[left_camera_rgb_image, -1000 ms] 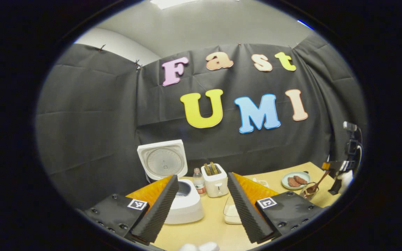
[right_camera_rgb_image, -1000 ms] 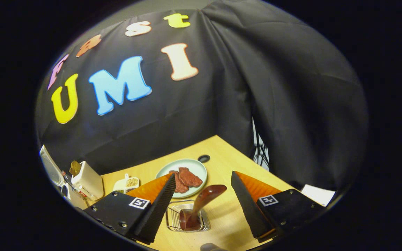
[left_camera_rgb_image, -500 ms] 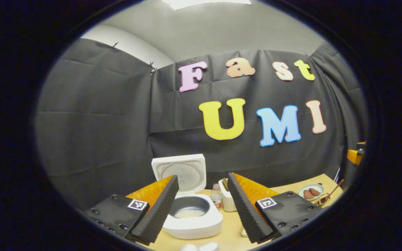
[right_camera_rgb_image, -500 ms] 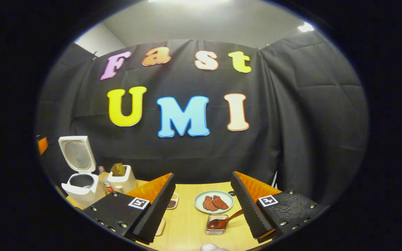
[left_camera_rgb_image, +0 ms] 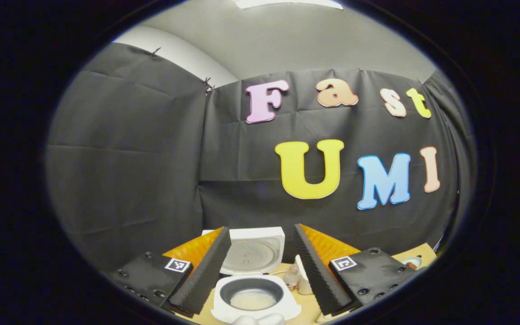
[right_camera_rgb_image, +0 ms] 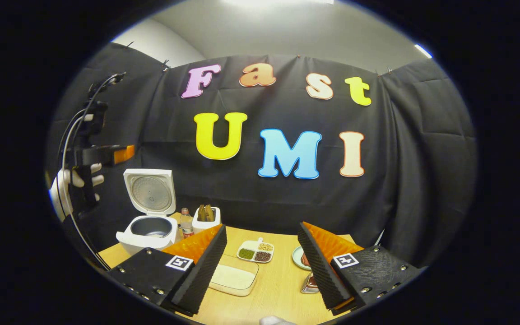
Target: Close the left gripper, press the button to open the rice cooker; take a wooden spoon from the chopstick holder with the right hand, scoop a spoonful of rice and pour it into the rice cooker, then put the wooden spoon back into the chopstick holder.
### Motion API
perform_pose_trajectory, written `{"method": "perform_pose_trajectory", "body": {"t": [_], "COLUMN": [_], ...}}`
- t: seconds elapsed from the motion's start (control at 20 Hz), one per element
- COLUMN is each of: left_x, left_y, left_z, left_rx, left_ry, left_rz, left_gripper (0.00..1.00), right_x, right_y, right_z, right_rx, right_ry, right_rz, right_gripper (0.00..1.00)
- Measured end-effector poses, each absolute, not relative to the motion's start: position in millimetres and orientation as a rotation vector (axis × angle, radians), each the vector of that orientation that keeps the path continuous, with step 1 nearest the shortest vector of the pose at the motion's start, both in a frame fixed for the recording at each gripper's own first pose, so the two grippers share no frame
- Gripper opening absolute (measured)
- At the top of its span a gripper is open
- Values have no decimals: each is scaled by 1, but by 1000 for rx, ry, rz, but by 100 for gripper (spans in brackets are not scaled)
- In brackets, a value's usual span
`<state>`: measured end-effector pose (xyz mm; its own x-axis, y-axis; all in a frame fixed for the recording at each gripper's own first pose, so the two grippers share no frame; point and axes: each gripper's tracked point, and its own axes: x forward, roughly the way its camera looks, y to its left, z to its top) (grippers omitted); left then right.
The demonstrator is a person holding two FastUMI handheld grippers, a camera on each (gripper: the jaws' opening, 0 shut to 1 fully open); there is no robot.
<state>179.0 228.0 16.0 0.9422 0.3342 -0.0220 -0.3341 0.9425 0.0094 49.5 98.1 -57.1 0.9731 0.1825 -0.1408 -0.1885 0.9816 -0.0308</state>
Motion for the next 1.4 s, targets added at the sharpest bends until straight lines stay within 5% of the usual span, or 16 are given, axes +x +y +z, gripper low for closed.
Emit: {"method": "perform_pose_trajectory", "body": {"t": [0.3,0.85,1.4], "left_x": [263,388,411], "left_y": [277,356,384], "left_z": [27,-55,-132], "left_rx": [3,-36,-78], "left_ry": [46,239,472], "left_rz": [375,423,485], "left_gripper": [99,97,96], "right_x": [49,57,55], "right_y": [107,100,100], "right_z": [-69,-101,-116], "right_rx": [-31,-36,-2], "right_ry": [197,299,346], "right_rz": [179,142,165], "right_gripper": [97,97,97]}}
